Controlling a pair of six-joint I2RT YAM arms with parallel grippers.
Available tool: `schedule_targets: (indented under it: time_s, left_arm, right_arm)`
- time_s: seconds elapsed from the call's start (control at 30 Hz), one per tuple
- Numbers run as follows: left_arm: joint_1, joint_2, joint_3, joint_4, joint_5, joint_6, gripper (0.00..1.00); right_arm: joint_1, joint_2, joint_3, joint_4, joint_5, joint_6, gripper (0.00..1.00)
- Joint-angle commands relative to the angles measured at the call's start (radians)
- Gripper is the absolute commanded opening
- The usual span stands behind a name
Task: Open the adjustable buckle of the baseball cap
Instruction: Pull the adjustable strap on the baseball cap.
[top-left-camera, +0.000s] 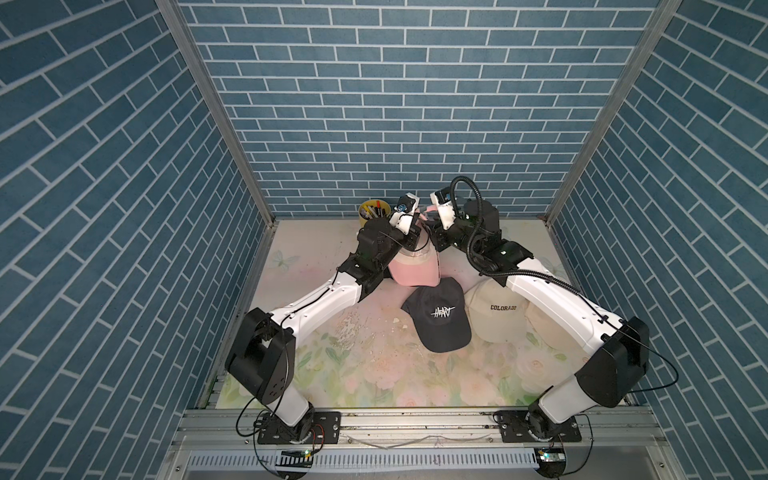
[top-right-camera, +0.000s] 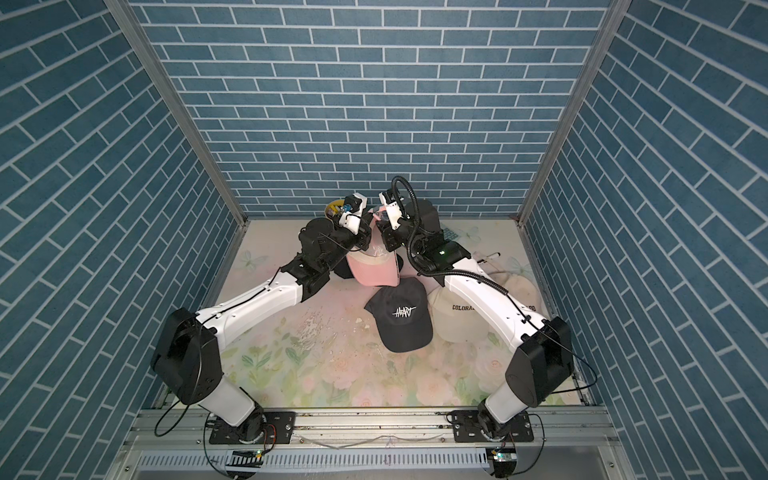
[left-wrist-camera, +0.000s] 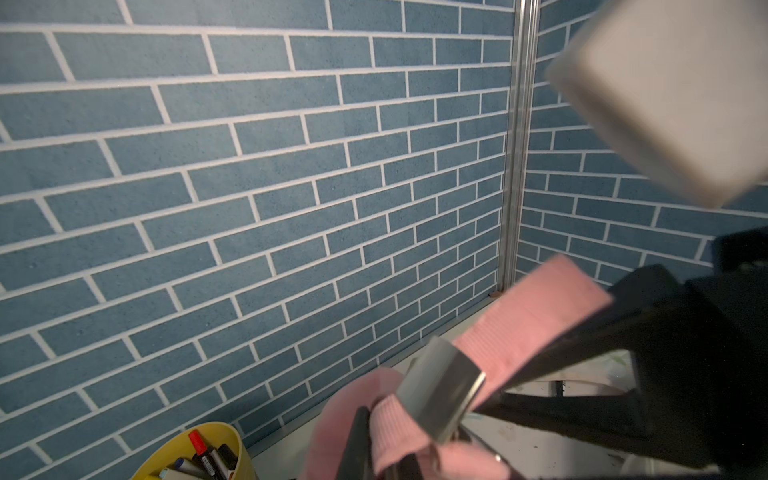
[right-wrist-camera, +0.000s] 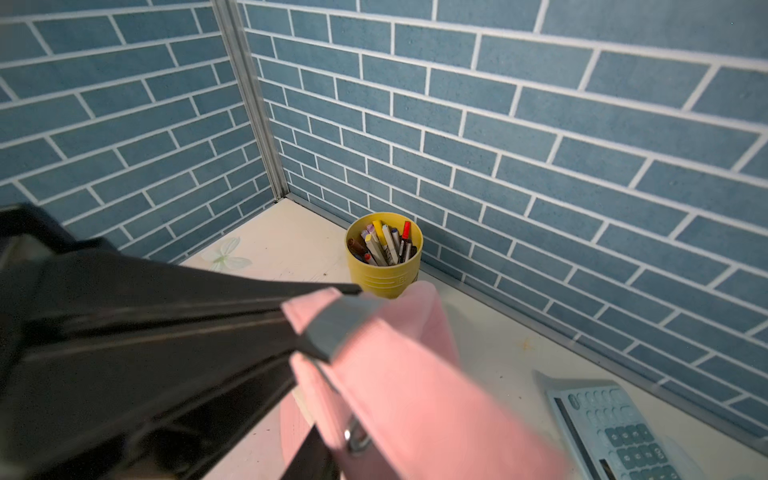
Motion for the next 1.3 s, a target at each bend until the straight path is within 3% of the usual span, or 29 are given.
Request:
schedule_targets:
  time_s: [0.0,0.17,0.43,0.6,0.77,1.0,1.13,1.27]
  left_arm:
    - [0.004,-0.044,0.045,0.006,0.044,-0.021,0.00]
    - [0.005,-0.051,0.066,-0.027,0.059,-0.023,0.00]
    - [0.005,-0.066,0.088,-0.069,0.094,-0.022,0.00]
    - [0.006,-0.064,0.108,-0.110,0.150,-0.021,0.00]
    - [0.006,-0.060,0.117,-0.146,0.170,-0.023,0.00]
    - [0.006,-0.048,0.132,-0.165,0.173,-0.023,0.00]
    - [0.008,-0.042,0.141,-0.173,0.179,-0.023,0.00]
    - [0.009,-0.034,0.155,-0.204,0.172,-0.017,0.00]
  right_arm:
    - [0.013,-0.022,0.023,0.041,0.033,-0.112,0.40]
    - [0.023,-0.013,0.003,0.102,0.094,-0.133,0.32]
    - [0.025,-0.006,-0.062,0.196,0.153,-0.200,0.33]
    - [0.028,-0.018,-0.097,0.314,0.138,-0.220,0.25]
    - [0.033,-0.030,-0.116,0.391,0.153,-0.256,0.30]
    - [0.041,-0.032,-0.115,0.389,0.143,-0.271,0.27]
    - [0.043,-0.032,-0.119,0.378,0.154,-0.285,0.16]
    - [0.044,-0.040,-0.122,0.375,0.176,-0.289,0.12]
